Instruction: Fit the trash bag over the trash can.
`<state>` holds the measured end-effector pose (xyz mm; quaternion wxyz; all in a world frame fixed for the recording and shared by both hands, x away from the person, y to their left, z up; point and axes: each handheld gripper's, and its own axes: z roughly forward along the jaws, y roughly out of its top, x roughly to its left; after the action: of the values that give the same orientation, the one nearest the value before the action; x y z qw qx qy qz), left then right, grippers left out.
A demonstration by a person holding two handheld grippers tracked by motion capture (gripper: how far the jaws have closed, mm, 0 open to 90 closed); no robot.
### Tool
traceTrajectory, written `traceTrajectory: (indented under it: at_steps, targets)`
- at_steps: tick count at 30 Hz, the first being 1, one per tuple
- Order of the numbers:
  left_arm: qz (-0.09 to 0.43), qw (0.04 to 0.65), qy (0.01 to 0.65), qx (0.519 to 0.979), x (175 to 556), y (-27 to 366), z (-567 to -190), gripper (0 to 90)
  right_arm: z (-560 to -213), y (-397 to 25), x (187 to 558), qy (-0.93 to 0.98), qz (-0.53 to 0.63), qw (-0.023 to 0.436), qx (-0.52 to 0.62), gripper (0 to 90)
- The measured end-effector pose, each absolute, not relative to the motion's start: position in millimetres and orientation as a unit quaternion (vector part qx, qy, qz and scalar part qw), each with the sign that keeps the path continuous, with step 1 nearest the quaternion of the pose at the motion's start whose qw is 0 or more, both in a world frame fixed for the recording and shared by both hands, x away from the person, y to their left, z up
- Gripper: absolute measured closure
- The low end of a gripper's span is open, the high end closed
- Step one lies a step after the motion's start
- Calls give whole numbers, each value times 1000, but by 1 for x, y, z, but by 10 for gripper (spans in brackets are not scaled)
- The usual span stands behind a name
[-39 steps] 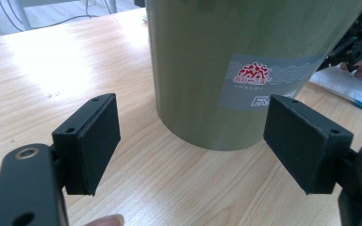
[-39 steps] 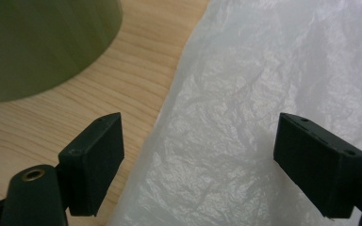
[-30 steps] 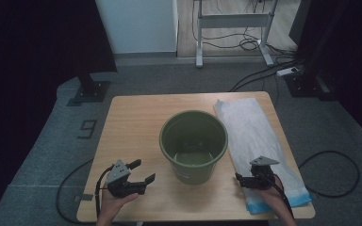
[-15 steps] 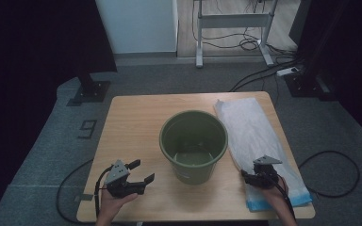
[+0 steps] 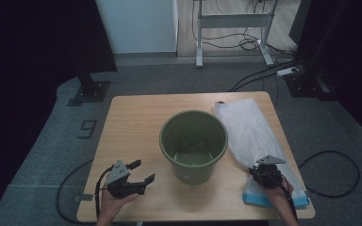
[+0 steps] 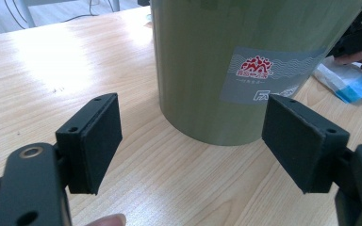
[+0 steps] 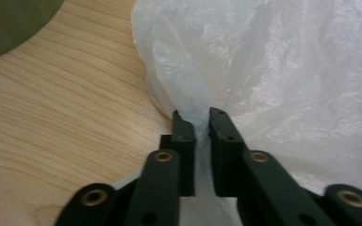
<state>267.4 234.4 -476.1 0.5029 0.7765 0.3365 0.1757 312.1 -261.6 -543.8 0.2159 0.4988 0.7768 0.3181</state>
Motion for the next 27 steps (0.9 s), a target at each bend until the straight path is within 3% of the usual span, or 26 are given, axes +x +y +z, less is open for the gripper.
traceTrajectory:
  at_steps: [10, 27]
  targets:
    - [180, 502, 339, 775, 267, 234, -475, 208, -540, -273, 309, 767, 337, 232, 494, 882]
    - [185, 507, 328, 776, 263, 228, -458, 234, -495, -299, 293, 718, 427, 269, 480, 886]
